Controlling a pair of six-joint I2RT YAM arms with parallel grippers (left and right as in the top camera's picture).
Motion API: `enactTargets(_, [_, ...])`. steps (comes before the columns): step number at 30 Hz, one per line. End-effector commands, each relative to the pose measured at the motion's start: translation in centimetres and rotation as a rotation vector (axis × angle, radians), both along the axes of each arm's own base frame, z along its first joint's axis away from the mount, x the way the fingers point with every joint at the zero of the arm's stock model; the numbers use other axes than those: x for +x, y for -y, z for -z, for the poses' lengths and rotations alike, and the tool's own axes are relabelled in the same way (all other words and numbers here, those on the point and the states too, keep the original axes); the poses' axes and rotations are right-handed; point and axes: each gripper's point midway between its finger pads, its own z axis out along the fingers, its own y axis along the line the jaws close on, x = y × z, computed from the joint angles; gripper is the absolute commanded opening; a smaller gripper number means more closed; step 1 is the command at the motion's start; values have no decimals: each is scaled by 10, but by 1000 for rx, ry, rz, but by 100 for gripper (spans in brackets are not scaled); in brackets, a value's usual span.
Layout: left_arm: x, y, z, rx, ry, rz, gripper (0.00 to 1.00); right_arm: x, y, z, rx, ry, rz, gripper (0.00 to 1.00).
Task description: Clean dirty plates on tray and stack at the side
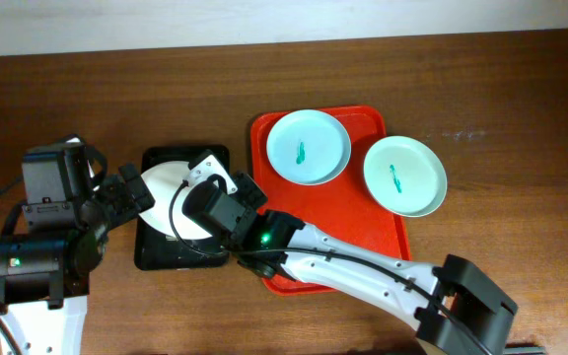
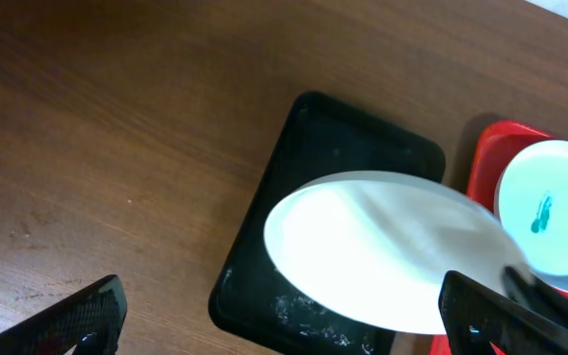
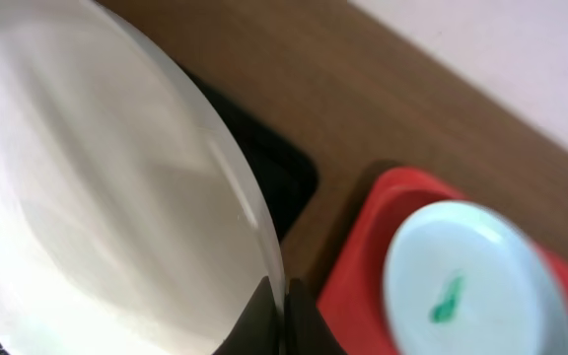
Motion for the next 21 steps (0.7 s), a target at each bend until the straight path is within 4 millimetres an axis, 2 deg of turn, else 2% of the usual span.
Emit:
enactTargets(1, [-1, -4, -6, 13, 15, -13, 99, 2, 12, -58, 13, 146, 48, 4])
enactTargets(4, [-1, -4, -6, 13, 15, -13, 99, 3, 24, -79, 13, 208, 100, 4])
enactTargets(7, [-1, -4, -6, 13, 14, -13, 100, -1, 21, -93, 2, 243, 66, 4])
enactTargets(11, [-1, -4, -6, 13, 14, -13, 99, -6, 15, -96, -12, 262, 43, 4])
enactTargets(21, [-1, -4, -6, 13, 14, -13, 99, -7, 19, -110, -23, 327, 96, 4])
